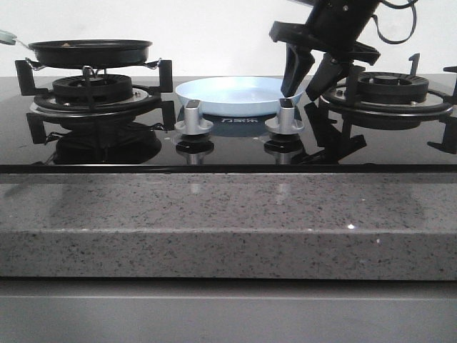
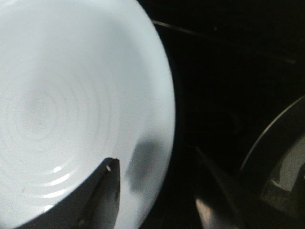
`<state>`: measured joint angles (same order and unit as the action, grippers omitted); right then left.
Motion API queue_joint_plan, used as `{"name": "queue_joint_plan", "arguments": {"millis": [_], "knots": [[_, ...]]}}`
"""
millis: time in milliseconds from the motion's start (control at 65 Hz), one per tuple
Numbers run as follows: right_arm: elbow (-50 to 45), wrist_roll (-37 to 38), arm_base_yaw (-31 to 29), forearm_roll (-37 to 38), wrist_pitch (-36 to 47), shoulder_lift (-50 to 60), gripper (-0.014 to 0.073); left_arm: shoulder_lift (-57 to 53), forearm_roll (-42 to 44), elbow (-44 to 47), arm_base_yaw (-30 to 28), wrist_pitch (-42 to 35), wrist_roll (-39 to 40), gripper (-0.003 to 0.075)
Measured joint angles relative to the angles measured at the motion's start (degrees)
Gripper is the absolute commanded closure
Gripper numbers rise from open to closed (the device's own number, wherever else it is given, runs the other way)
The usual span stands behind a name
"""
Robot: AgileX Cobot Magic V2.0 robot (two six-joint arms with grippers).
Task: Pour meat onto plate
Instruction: 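Grasp the plate rim with the right gripper and lift it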
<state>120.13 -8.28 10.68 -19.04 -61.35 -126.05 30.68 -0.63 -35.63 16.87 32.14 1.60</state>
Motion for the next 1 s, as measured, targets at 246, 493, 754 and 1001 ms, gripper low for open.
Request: {"name": "queue_joint_plan", "arguments": {"millis": [246, 493, 754, 1001], "knots": [[0.4, 0.0, 0.0, 0.0, -0.1, -0.5, 0.0529, 0.0, 0.0, 0.0, 0.0, 0.0, 0.0, 0.023], [0.4, 0.1, 0.2, -1.5, -0.2, -0.6, 0.0716, 0.0, 0.0, 0.0, 0.0, 0.0, 0.0, 0.023], [0.4, 0.1, 0.2, -1.1, -1.1, 1.3, 0.0713, 0.0, 0.0, 0.0, 0.0, 0.1, 0.0, 0.023], [-0.2, 0.0, 0.2, -0.4, -1.4, 10.4, 0.0713, 0.0, 0.0, 0.0, 0.0, 0.1, 0.0, 0.023]]}}
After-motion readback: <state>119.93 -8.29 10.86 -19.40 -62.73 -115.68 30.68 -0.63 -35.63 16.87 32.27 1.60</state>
